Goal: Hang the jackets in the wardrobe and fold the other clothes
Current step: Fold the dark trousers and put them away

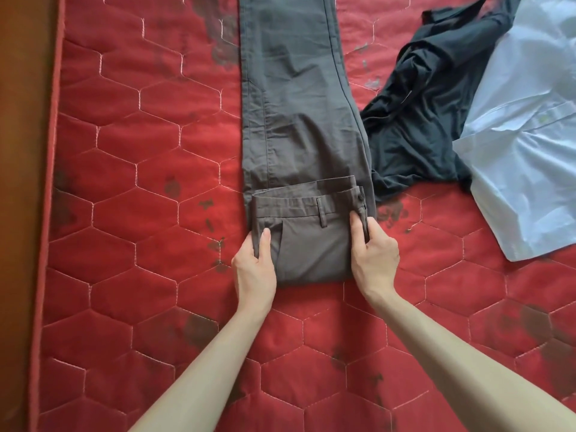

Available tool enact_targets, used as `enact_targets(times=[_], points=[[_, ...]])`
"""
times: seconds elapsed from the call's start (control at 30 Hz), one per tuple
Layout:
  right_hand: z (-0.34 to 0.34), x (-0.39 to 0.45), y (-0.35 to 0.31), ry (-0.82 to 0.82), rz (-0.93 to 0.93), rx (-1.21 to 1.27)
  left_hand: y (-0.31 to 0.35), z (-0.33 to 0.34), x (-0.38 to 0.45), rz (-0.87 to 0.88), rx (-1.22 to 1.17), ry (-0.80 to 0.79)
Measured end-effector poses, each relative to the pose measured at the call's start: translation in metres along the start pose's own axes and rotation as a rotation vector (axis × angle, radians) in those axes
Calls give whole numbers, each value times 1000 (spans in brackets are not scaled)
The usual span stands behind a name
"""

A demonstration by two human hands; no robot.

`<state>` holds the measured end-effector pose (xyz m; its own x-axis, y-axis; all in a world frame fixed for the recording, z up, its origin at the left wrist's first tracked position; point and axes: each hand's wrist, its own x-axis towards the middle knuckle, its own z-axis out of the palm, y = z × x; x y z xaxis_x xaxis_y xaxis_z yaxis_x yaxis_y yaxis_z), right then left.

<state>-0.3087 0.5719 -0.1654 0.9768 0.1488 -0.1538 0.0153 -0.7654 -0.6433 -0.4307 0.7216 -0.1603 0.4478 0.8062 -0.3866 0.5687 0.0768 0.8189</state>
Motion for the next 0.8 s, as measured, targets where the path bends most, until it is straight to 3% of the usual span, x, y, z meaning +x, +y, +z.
enact_targets(times=[0.1,0.23,0.3,0.33,0.4,0.43,0.53,0.63,0.8], points=[[2,1,1,57,-40,-130,4,3,2,-2,67,68],[3,3,3,135,-67,-199,14,8,-1,75,362,210],[1,6,2,190,-258,-227,15,8,-4,259,404,256],[1,9,2,184,-452,-268,11,9,-5,409,424,248],[1,15,3,60,-825,-399,6,10,0,687,563,112],[1,18,6,-24,-925,-467,5,11,2,771,662,6],[1,29,16,-196,-860,-595,-2,8,18,818,863,-211],[4,33,24,-237,-811,-678,-13,-2,36,806,908,-281],[-2,40,25,-315,-862,-645,-14,-13,51,930,999,-373]])
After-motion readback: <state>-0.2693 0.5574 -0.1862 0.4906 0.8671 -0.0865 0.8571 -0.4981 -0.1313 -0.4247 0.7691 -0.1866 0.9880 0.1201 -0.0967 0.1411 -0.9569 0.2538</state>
